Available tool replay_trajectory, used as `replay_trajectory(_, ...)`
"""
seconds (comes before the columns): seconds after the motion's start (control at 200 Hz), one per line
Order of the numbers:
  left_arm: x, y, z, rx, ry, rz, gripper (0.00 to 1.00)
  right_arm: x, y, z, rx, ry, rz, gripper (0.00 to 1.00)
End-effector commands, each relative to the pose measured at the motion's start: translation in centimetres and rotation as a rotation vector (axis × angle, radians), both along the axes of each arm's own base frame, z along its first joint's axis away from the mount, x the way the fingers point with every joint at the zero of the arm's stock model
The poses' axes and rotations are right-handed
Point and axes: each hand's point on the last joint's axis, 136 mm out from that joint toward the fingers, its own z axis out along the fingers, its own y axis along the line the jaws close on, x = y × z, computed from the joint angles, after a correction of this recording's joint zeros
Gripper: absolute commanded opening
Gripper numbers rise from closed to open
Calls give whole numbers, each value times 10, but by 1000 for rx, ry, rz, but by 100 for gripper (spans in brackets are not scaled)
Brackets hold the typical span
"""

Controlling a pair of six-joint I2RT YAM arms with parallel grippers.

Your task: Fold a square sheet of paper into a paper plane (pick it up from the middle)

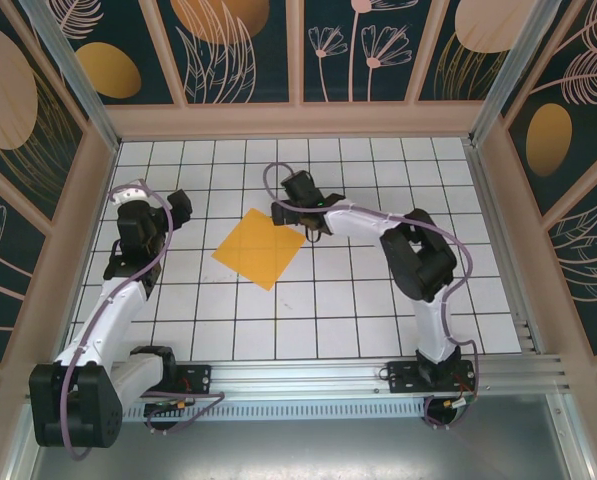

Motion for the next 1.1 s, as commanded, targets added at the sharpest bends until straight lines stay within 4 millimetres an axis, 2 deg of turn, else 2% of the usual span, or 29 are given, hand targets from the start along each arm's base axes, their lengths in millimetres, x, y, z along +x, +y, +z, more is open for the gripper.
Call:
replay_trajectory(0.0, -4, 0, -7, -1, 50, -10, 98, -4, 8, -11, -88, 42, -13, 89)
replay_trajectory(0.175, -2, 0, -12, 4, 56, -11, 99, -7, 18, -35, -231, 65, 2, 89)
replay_trajectory(0.405, -1, 0, -19, 6, 73, -11, 98, -14, -1, -53, -354, 97, -15, 90)
replay_trajectory(0.6, 0, 1, -22, 9, 82, -5, 99, -31, -42, -67, -464, 153, -45, 91)
replay_trajectory(0.726, 0, 1, -23, 8, 87, -8, 99, -58, -89, -75, -493, 204, -64, 91)
replay_trajectory(0.826, 0, 0, -23, 3, 86, -11, 98, -83, -131, -76, -510, 235, -89, 91)
replay_trajectory(0.921, 0, -1, -25, 0, 90, -15, 98, -103, -160, -73, -498, 255, -118, 92)
replay_trajectory(1.006, 0, -2, -25, -3, 92, -16, 99, -109, -172, -66, -453, 253, -144, 92)
replay_trajectory(1.096, 0, -2, -26, -6, 96, -18, 99, -100, -164, -40, -381, 213, -176, 91)
